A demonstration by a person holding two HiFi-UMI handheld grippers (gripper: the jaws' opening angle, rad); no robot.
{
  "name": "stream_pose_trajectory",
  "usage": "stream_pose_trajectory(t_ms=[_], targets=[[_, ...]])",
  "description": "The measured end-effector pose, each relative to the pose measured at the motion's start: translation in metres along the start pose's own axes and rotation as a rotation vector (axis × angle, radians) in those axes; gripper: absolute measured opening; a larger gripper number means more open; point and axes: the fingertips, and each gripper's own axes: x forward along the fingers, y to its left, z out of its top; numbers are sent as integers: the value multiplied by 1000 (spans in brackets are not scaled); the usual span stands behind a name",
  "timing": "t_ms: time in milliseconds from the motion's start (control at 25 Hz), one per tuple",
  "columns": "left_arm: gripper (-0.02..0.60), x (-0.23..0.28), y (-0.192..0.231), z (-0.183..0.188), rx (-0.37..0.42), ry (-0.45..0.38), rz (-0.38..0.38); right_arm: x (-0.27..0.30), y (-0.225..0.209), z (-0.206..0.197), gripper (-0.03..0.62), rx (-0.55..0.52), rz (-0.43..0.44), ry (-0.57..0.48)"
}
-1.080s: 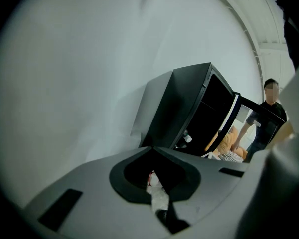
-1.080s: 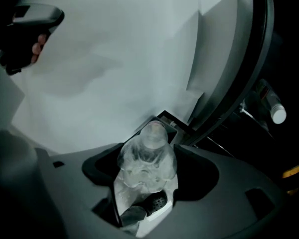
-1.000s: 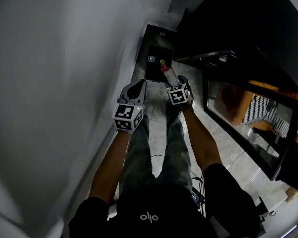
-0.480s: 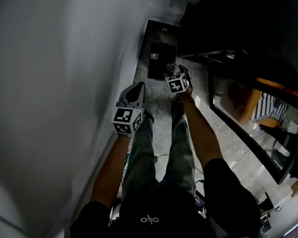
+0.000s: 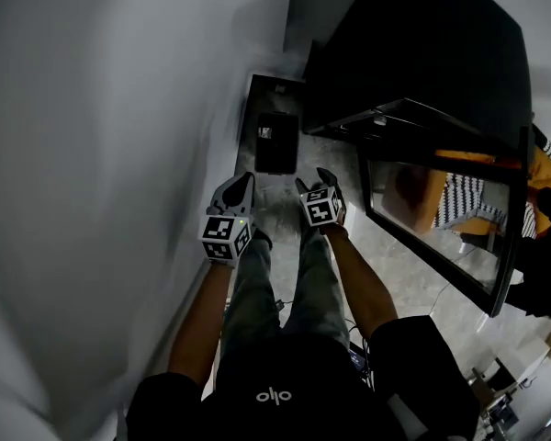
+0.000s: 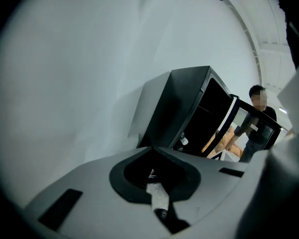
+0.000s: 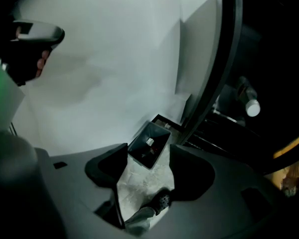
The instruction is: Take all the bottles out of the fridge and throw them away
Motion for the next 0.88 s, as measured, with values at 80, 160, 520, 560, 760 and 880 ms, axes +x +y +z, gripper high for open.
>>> stream_pose_trajectory(t_ms=[80, 160, 520, 560, 760, 880], targets=[[0, -3, -17, 23, 14, -18, -16, -42, -10, 21, 214, 19, -31, -67], [0, -2, -36, 50, 39, -38, -37, -82, -26, 49, 121, 39, -71, -151], [0, -11, -152, 166, 140, -106, -124, -273, -87, 134, 9, 152, -134, -395], [0, -13, -164, 175, 154, -115, -138, -289, -91, 137, 9, 151, -141, -410], [0, -20, -216, 204, 218, -153, -203, -355, -104, 142, 9, 157, -180, -493], [0, -21, -240, 211, 247, -159, -234, -380, -111, 140, 9, 170, -200, -518]])
